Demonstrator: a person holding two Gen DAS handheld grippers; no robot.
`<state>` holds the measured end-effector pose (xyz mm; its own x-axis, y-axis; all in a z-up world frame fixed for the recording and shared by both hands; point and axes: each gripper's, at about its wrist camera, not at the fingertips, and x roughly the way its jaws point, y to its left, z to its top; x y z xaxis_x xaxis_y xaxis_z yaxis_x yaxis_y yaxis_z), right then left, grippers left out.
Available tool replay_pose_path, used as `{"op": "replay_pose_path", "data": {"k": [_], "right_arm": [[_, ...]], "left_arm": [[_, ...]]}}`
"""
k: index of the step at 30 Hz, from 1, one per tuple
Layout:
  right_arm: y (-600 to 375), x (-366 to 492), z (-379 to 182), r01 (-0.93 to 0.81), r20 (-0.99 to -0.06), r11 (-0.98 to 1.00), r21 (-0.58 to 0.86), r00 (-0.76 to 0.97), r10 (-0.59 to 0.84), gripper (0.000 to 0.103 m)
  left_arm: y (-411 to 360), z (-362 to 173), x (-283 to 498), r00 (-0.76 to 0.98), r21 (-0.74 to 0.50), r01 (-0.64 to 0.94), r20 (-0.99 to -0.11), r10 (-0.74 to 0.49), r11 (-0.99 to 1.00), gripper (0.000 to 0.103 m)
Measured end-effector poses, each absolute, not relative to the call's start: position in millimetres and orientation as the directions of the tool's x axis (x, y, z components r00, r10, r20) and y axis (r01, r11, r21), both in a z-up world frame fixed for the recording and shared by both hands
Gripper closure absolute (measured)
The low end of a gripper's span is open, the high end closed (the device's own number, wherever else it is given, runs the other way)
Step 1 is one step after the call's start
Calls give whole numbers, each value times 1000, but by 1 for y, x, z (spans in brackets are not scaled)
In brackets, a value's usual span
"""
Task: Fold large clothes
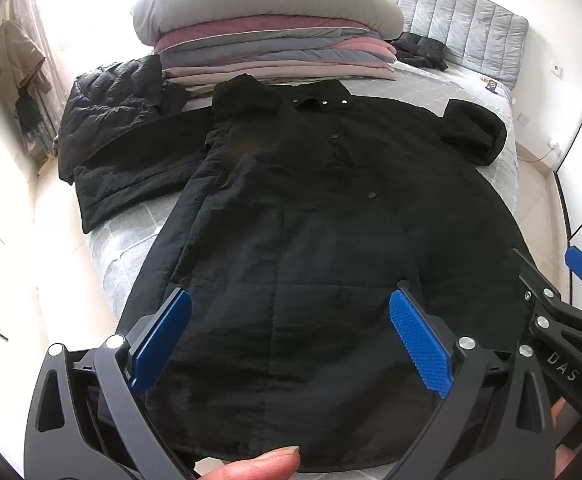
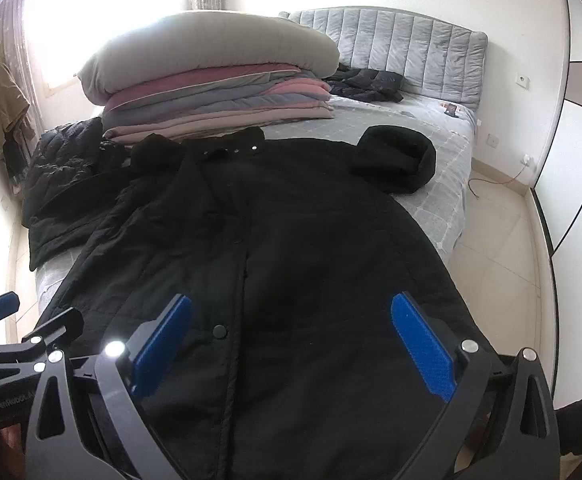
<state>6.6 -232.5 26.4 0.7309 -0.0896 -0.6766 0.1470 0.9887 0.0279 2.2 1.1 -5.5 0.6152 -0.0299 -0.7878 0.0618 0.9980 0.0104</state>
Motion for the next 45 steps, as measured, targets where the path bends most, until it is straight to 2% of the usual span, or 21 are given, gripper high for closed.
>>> {"op": "replay_pose_path", "data": {"k": [45], "right_arm": [[-230,12,29,148,-692,989,14,716,-97,7]], "left_arm": [[2,-5,4,614,30,59,-789,-13,998,7]]}}
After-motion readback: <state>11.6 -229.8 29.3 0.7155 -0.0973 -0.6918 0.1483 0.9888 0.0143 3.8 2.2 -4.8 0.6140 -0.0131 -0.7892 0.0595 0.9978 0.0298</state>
